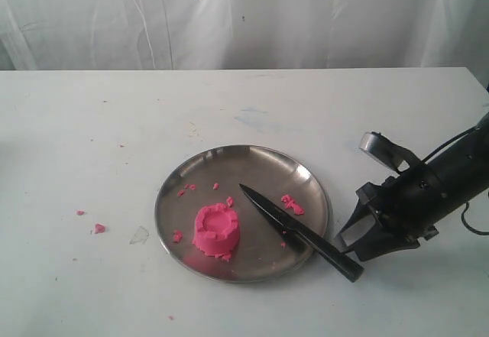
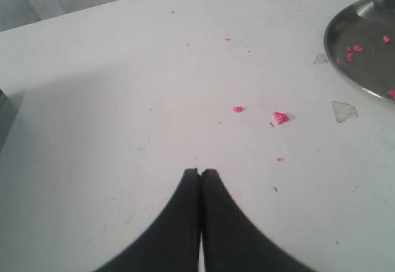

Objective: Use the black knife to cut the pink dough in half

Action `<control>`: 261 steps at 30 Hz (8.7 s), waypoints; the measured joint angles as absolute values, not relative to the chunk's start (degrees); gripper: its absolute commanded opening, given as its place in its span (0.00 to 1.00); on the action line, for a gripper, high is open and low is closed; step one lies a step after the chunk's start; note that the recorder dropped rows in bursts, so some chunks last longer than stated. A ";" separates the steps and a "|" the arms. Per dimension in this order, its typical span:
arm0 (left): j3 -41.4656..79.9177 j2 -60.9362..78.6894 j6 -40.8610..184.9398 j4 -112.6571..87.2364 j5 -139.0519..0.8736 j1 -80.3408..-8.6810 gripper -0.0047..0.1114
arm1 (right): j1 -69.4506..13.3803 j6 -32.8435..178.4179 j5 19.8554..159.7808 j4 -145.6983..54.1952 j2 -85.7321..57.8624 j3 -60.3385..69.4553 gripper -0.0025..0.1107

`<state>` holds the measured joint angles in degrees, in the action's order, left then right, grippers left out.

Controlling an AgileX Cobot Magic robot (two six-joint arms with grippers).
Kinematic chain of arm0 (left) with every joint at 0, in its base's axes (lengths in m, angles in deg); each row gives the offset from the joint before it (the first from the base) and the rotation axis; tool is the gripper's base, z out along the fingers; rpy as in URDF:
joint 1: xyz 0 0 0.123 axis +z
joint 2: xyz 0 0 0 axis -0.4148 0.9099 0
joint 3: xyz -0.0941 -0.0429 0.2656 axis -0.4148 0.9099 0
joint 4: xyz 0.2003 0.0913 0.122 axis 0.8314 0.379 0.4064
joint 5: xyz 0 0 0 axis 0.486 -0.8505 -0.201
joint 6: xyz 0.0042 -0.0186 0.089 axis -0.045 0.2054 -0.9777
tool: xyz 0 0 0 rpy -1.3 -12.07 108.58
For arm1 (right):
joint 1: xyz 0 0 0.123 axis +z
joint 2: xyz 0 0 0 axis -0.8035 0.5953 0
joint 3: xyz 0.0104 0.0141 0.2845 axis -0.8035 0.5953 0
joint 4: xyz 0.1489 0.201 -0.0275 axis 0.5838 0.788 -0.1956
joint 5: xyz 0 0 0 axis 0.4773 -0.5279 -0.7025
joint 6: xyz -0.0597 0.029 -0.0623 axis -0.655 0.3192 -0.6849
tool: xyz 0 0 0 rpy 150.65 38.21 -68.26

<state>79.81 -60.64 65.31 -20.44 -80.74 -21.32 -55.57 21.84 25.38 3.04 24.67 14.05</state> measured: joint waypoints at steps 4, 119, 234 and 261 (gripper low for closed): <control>79.81 -60.64 65.31 -20.44 -80.74 -21.32 0.04 | -54.59 21.62 25.03 3.33 24.69 14.05 0.41; 79.81 -60.64 65.31 -20.44 -80.74 -21.32 0.04 | -42.62 22.24 38.39 2.94 14.61 18.01 0.02; 79.81 -60.76 109.55 -42.81 -37.93 -21.32 0.04 | -16.84 87.14 55.92 -65.39 -15.04 24.82 0.02; 31.61 17.02 85.56 12.08 -94.50 -56.45 0.04 | -14.13 69.91 40.30 -62.93 -4.14 19.95 0.02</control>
<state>31.61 17.02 85.56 12.08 -94.50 -56.45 -14.13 69.91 40.30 -62.93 -4.14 19.95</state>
